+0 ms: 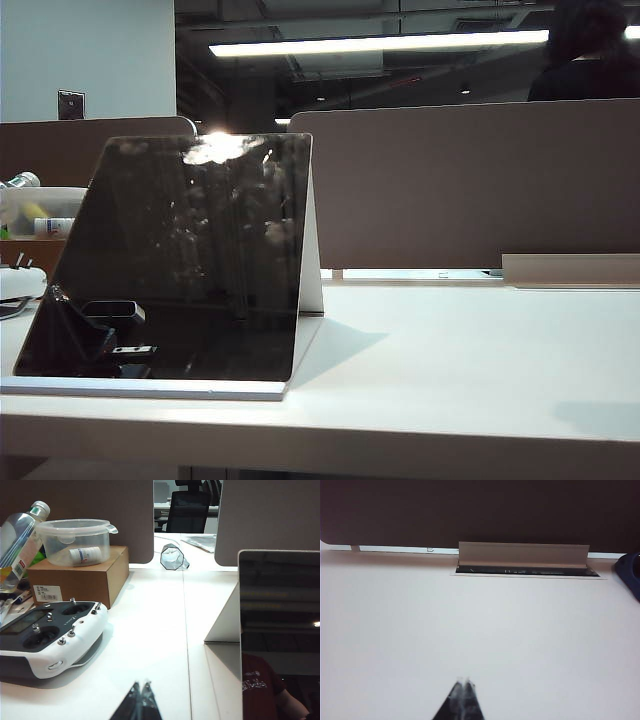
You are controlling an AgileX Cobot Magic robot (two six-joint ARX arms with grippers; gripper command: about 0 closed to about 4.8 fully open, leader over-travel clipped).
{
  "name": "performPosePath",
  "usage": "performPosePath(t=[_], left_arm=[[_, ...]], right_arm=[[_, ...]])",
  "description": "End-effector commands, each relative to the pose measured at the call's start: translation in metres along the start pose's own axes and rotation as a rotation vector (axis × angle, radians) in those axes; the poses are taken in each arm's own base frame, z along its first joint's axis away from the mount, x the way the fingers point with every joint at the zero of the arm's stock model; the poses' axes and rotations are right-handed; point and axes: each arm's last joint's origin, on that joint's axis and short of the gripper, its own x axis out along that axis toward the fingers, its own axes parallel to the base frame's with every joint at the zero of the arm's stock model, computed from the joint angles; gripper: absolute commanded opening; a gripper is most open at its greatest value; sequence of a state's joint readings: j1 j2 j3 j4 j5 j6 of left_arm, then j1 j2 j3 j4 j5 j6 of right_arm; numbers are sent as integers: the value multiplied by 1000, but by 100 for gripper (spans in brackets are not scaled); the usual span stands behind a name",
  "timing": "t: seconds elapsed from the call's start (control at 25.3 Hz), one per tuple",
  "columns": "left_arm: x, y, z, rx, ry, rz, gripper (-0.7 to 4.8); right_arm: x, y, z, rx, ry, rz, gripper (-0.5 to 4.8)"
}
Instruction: Push the center of the mirror on the table forward to move it for a short distance.
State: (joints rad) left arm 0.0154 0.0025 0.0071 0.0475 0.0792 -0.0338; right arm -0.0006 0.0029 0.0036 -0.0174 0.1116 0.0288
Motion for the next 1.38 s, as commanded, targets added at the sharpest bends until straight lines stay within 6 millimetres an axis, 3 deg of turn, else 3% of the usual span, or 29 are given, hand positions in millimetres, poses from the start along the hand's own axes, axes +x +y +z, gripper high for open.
performPosePath(t=[0.04, 0.2, 0.32, 0.43, 0.67, 0.99, 1.19, 1.38], left_arm=[[0, -1, 2, -4, -14, -16, -5], [0, -1, 2, -4, -14, -16, -5], [0, -3, 2, -130, -11, -96, -5], [-1, -8, 2, -311, 30, -289, -5], [-5, -18, 10, -418, 53, -588, -5], [-4, -30, 29, -412, 78, -582, -5], [25, -56, 25, -309, 262, -617, -5], [68, -81, 29, -238, 320, -458, -5]], right_arm=[[0, 0, 0, 1, -9, 1, -5], [0, 2, 0, 1, -9, 18, -5], [-1, 10, 0, 0, -6, 102, -5], [-6, 29, -1, -2, -1, 301, -5], [-29, 63, -3, -9, 14, 724, -5], [-45, 79, -9, -49, 79, 952, -5], [-43, 79, -9, -54, 86, 932, -5], [-40, 77, -9, -53, 86, 905, -5]])
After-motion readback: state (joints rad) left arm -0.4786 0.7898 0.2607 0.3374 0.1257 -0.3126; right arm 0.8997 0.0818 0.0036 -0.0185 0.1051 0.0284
